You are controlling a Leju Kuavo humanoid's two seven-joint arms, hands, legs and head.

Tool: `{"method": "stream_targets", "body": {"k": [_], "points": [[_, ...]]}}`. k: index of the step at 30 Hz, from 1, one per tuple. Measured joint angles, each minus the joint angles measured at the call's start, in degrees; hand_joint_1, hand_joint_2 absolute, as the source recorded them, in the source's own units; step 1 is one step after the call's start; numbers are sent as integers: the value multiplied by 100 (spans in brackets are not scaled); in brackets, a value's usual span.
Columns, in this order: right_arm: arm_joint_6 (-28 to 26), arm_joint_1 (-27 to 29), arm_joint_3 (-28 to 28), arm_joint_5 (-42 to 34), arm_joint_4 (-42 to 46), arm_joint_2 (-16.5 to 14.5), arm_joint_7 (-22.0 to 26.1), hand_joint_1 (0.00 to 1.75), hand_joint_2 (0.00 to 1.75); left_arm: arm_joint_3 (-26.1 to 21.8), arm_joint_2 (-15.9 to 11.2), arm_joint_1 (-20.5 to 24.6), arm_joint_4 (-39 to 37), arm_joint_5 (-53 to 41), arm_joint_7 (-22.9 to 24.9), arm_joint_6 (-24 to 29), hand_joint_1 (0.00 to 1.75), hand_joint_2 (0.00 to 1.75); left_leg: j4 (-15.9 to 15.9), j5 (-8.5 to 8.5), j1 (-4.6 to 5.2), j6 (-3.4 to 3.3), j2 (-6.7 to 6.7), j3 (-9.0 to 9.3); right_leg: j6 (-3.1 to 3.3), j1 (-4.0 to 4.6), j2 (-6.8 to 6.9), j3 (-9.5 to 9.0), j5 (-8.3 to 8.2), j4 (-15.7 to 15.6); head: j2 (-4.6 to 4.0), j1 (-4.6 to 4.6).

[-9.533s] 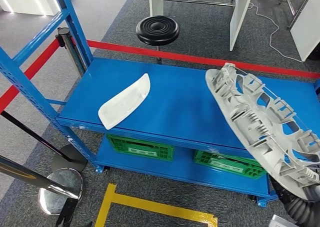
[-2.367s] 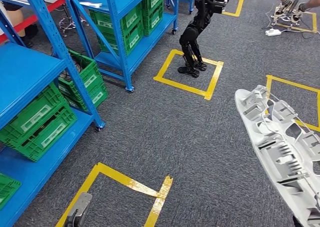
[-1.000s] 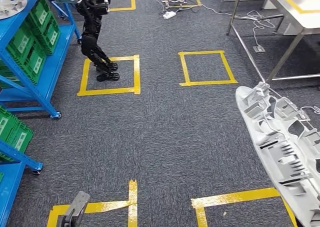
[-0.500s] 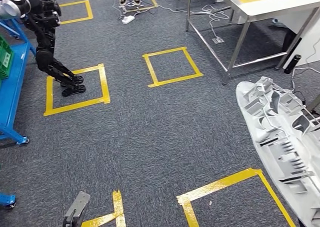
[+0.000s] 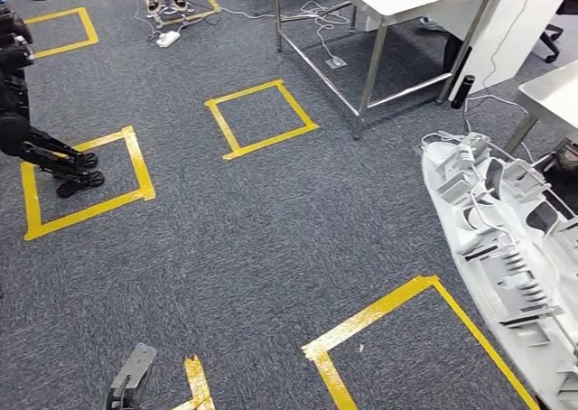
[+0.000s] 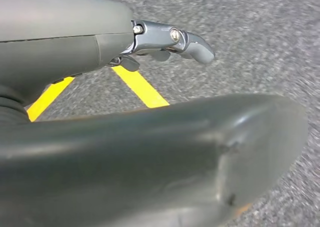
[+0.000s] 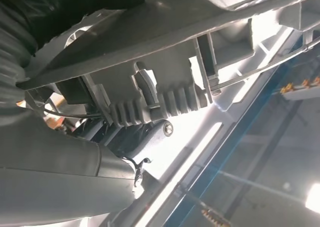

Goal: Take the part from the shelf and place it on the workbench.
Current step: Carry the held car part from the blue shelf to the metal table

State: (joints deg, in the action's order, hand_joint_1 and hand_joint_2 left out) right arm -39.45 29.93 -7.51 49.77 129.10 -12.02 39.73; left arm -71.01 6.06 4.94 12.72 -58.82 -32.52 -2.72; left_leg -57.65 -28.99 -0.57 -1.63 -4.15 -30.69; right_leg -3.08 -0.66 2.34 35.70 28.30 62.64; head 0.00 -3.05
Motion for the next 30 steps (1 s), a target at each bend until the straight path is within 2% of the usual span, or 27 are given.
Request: {"method": "stream_targets", "body": {"k": [1, 2, 4, 5, 7, 9, 10, 11, 12, 13, 14, 16, 18, 19, 20, 21, 22, 24, 25, 26, 27, 28, 29, 30], "points": [[0, -6, -2, 0, -1, 0, 1, 175, 175, 0, -3, 3, 0, 1, 1, 0, 0, 0, -5, -18, 13, 30, -48, 21, 30, 14, 77, -168, -81, -284, 0, -7], [0, -12, -3, 1, -6, 0, 1, 175, 175, 0, -9, 8, 0, 2, 9, 1, 0, 0, -8, -32, 25, 62, -94, 41, 66, 31, 123, -258, -99, -430, 0, -11], [0, -22, -4, 9, -20, -2, -2, 175, 175, -1, -15, 23, 0, -3, 34, 1, 0, 0, 1, -45, 24, 122, -183, 79, 145, 56, 34, -273, -89, -454, -1, -21], [0, -26, -6, 13, -27, -3, -1, 175, 175, -2, -13, 36, 0, -10, 46, 1, 0, 0, -10, -72, 9, 157, -171, 96, 183, 52, -20, -282, -97, -468, -1, -22], [0, -51, -19, 15, -35, -9, 1, 175, 175, 0, -4, 59, -1, -33, 53, 0, 0, 0, -264, -261, -18, 207, 42, 12, 260, 31, -127, -307, -116, -503, -1, -44], [0, -79, -37, 13, -51, -14, 1, 175, 175, 2, -5, 61, -2, -53, 52, 1, 0, 0, -979, -620, -27, 221, 301, -319, 311, 31, -248, -316, -121, -510, -1, -70], [0, -86, -43, 12, -63, -15, 1, 175, 175, 1, -10, 56, -2, -58, 52, 2, 0, 0, -1363, -759, -25, 219, 346, -513, 323, 40, -324, -317, -119, -507, -1, -73], [0, -86, -46, 12, -76, -15, 1, 175, 175, 1, -15, 54, -2, -63, 52, 2, 0, 0, -1613, -799, -22, 212, 364, -653, 331, 51, -406, -321, -118, -502, -1, -75], [0, -83, -47, 12, -86, -14, 1, 175, 175, 0, -16, 57, -2, -68, 52, 2, 0, 0, -1652, -718, -19, 196, 375, -703, 333, 61, -490, -327, -116, -496, -1, -74], [0, -78, -49, 13, -94, -14, 1, 175, 175, 1, -15, 63, -2, -76, 51, 2, 0, 0, -1448, -524, -14, 172, 397, -641, 334, 67, -574, -336, -114, -488, -1, -73], [0, -69, -51, 11, -98, -14, 1, 175, 175, 2, -14, 68, -2, -94, 51, 10, 0, 0, -1078, -275, -10, 142, 458, -503, 331, 69, -655, -346, -109, -481, -1, -74], [0, -31, -49, -15, -96, -15, 1, 175, 175, 11, -10, 64, -2, -155, 59, 54, 0, 0, -361, 34, -8, 84, 712, -215, 303, 71, -806, -335, -99, -458, 0, -69], [0, 51, -37, -80, -78, -14, 0, 175, 175, 21, 3, 49, -2, -200, 72, 113, 0, 0, -96, 61, 7, 57, 843, -107, 239, 46, -940, -289, -108, -448, 0, -68], [-1, 108, -28, -116, -63, -13, -1, 175, 175, 24, 16, 46, -2, -203, 73, 135, 0, 0, -63, 67, 15, 50, 795, -97, 199, 28, -1004, -264, -118, -454, 0, -70], [-1, 167, -20, -151, -46, -11, -2, 175, 175, 24, 43, 48, -3, -203, 71, 148, 0, 0, -38, 80, 14, 29, 733, -85, 165, 18, -1007, -237, -114, -448, 0, -70], [-1, 212, -11, -180, -33, -7, -1, 175, 175, 24, 65, 51, -3, -202, 63, 159, 0, 0, -3, 94, 5, 4, 671, -69, 131, 22, -910, -196, -72, -400, 0, -60], [-2, 233, -5, -202, -23, -1, 0, 175, 175, 24, 85, 52, -4, -198, 55, 169, 0, 0, 33, 107, -7, -25, 601, -54, 99, 30, -750, -114, 27, -259, 0, -47], [-2, 226, -1, -226, -16, 19, 3, 175, 175, 24, 104, 30, -4, -188, 43, 184, 0, 0, 64, 106, -13, -66, 447, -37, 33, 29, -395, 198, 375, 359, 0, -27], [-1, 219, -1, -229, -17, 28, 3, 175, 175, 22, 106, 15, -4, -184, 41, 187, 0, 44, 63, 97, -12, -75, 364, -35, 0, 14, -318, 392, 543, 741, 0, -24], [-1, 219, 2, -231, -21, 36, 2, 175, 175, 21, 109, 3, -4, -180, 40, 188, 0, 87, 62, 87, -13, -73, 281, -31, -30, -5, -284, 538, 628, 1025, 0, -25], [-1, 223, 4, -232, -25, 42, -1, 175, 175, 20, 113, -2, -4, -178, 40, 189, 0, 131, 60, 75, -16, -62, 204, -22, -57, -24, -263, 588, 602, 1116, 0, -25], [0, 224, 7, -234, -29, 45, -3, 175, 175, 20, 120, -3, -4, -177, 37, 189, 0, 175, 59, 59, -21, -45, 135, -6, -79, -42, -233, 515, 468, 974, 0, -25], [0, 225, 9, -239, -32, 47, -4, 175, 175, 20, 129, -1, -4, -176, 33, 189, 0, 175, 57, 39, -28, -21, 74, 21, -95, -58, -171, 330, 264, 632, 0, -26], [0, 222, 11, -247, -32, 49, -4, 175, 175, 20, 133, 0, -4, -176, 28, 189, 0, 175, 53, 13, -25, 10, 22, 53, -109, -61, -34, 106, 93, 220, 0, -21]]}}
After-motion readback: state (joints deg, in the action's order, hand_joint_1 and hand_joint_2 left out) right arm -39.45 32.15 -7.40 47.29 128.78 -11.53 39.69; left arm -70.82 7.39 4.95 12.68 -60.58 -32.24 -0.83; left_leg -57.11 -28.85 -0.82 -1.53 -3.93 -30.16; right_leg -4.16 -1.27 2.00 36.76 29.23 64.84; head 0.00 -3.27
